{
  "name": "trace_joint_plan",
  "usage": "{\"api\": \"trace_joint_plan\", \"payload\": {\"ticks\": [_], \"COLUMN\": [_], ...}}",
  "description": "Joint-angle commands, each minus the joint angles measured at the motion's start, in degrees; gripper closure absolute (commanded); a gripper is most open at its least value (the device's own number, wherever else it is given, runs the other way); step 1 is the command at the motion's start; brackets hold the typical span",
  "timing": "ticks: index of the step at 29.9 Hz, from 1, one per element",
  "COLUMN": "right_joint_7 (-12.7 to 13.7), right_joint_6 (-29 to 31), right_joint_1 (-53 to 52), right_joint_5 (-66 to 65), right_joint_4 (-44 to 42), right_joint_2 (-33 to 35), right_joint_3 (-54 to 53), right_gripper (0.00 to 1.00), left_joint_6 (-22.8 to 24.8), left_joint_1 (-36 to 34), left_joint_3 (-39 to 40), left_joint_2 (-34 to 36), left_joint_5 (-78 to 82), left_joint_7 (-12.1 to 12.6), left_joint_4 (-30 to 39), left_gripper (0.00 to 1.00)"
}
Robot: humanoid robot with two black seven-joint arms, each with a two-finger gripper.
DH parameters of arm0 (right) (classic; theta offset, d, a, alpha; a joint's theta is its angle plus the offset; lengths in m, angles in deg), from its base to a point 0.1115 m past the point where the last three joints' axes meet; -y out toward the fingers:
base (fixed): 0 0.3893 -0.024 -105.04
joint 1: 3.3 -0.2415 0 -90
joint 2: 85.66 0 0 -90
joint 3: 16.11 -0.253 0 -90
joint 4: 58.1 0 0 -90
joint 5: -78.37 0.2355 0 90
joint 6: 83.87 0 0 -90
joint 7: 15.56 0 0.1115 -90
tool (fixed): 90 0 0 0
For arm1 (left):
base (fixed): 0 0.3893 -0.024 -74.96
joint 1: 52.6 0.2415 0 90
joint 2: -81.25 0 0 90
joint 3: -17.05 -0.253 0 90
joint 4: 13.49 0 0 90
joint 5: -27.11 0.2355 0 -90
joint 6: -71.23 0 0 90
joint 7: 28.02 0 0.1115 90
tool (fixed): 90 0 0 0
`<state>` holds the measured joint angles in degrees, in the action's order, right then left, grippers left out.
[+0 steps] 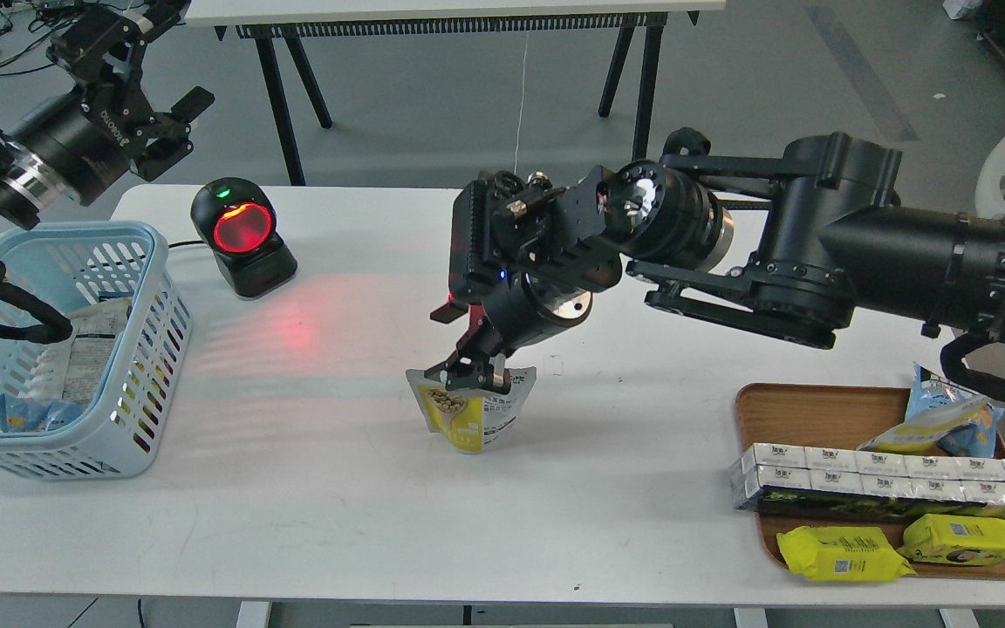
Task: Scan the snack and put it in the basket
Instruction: 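Carry the bag toward the table center and set it down, then open the right gripper and withdraw the right arm upward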
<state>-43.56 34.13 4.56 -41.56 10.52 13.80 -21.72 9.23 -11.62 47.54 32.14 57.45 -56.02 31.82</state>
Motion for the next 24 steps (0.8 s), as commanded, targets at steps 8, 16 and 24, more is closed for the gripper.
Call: {"api": "trace_joint_plan", "payload": {"ticks": [8,16,24], "right_joint_7": [0.0,0.0,0.0], "right_joint_6": [0.0,0.0,0.0], "right_joint_1": [2.1,2.7,9.4], "right_joint_5": [20.9,46.7,70.7], "right_joint_4": [-20.9,-33.8,-36.9], "right_joint_2": [7.3,16.4,20.1], "right_joint_3": [-16.8,-18.5,-17.9], "right_gripper": [0.02,0.02,0.02], "left_joint_6": [0.0,0.0,0.0], "left_joint_1": [-5.5,-20.7,-43.0], "left_joint_3": [0.8,-10.2,-29.9], "left_joint_2": [4.5,5.6,-4.2], "left_joint_5": [0.3,6.4,15.3], "left_joint_7": [0.0,0.0,0.0], "left_joint_4": [0.3,3.5,8.2], "left_gripper": [0.00,0.00,0.00]}}
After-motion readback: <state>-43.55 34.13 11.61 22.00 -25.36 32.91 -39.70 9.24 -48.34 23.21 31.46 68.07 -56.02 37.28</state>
